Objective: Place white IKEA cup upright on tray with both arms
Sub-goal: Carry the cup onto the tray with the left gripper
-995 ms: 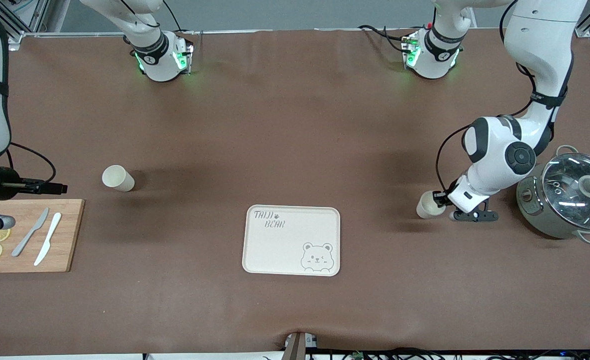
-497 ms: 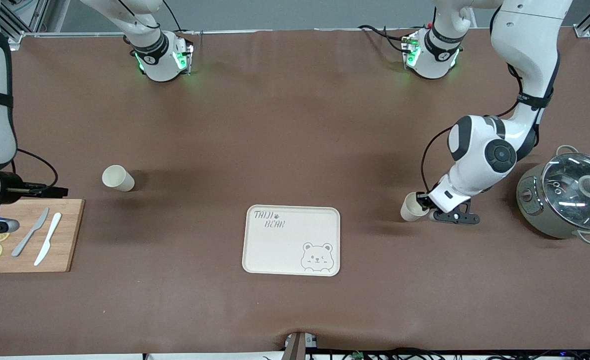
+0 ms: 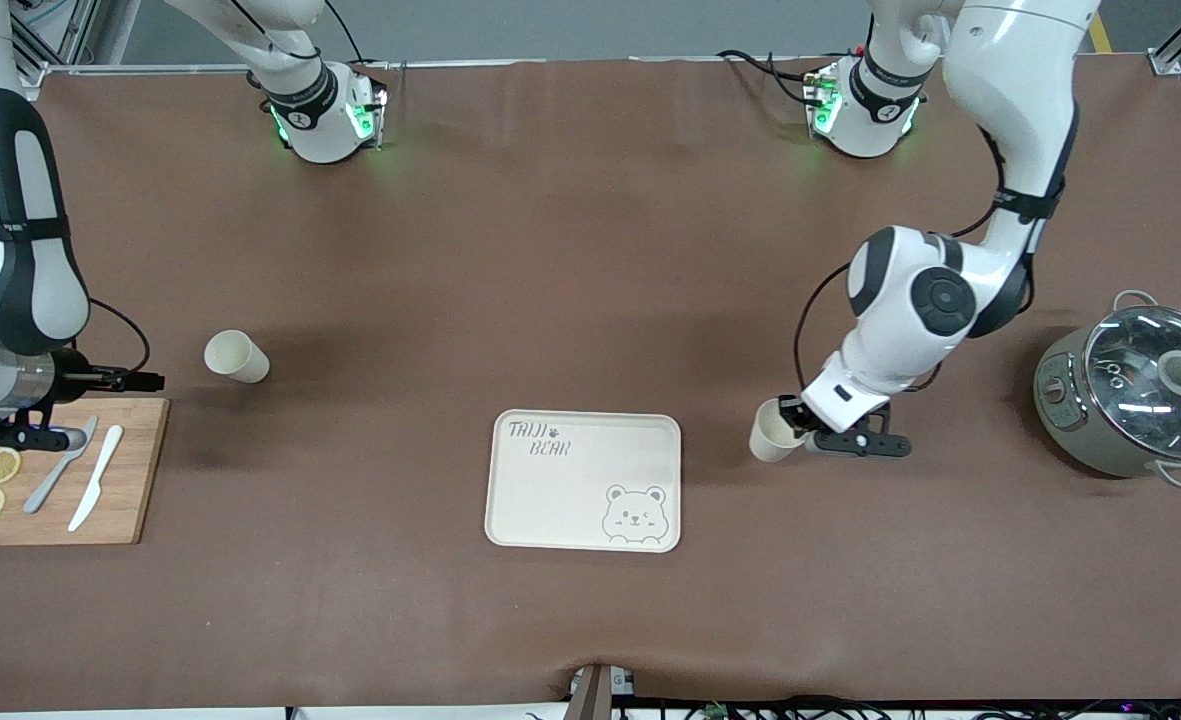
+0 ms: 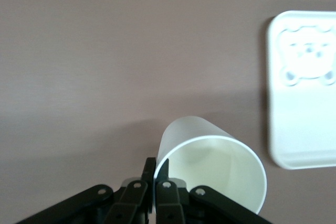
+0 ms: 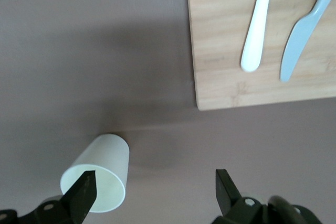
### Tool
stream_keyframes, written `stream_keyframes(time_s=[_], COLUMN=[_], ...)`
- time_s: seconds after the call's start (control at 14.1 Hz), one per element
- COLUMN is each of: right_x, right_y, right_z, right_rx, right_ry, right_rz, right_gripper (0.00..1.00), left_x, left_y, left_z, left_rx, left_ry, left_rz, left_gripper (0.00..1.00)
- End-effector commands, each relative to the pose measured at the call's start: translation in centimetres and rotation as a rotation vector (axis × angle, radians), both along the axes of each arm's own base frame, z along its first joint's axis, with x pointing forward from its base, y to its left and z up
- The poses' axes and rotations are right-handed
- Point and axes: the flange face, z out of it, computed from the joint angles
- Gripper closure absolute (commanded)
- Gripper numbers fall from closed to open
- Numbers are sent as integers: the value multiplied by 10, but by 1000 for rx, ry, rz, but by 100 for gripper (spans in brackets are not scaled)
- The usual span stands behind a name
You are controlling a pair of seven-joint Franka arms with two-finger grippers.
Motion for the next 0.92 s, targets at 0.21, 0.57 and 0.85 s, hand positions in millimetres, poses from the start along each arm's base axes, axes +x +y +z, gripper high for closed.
stream_keyframes(time_s=[0.21,0.57,0.85], right_x=[-38,-58,-69], right_y=[16,22,27], right_z=[-13,-32,-47], right_rx=[55,64,69], right_ry=[-27,0,-19], right_rz=[-32,-35,-46], right_gripper=[0,18,28], left_x=[26,21,10], left_y=[-102,-163,-173], left_z=[-7,-19,-48], left_rx=[-68,-59,-21], left_ry=[44,93,118], left_rz=[164,247,258], left_gripper=[100,100,100])
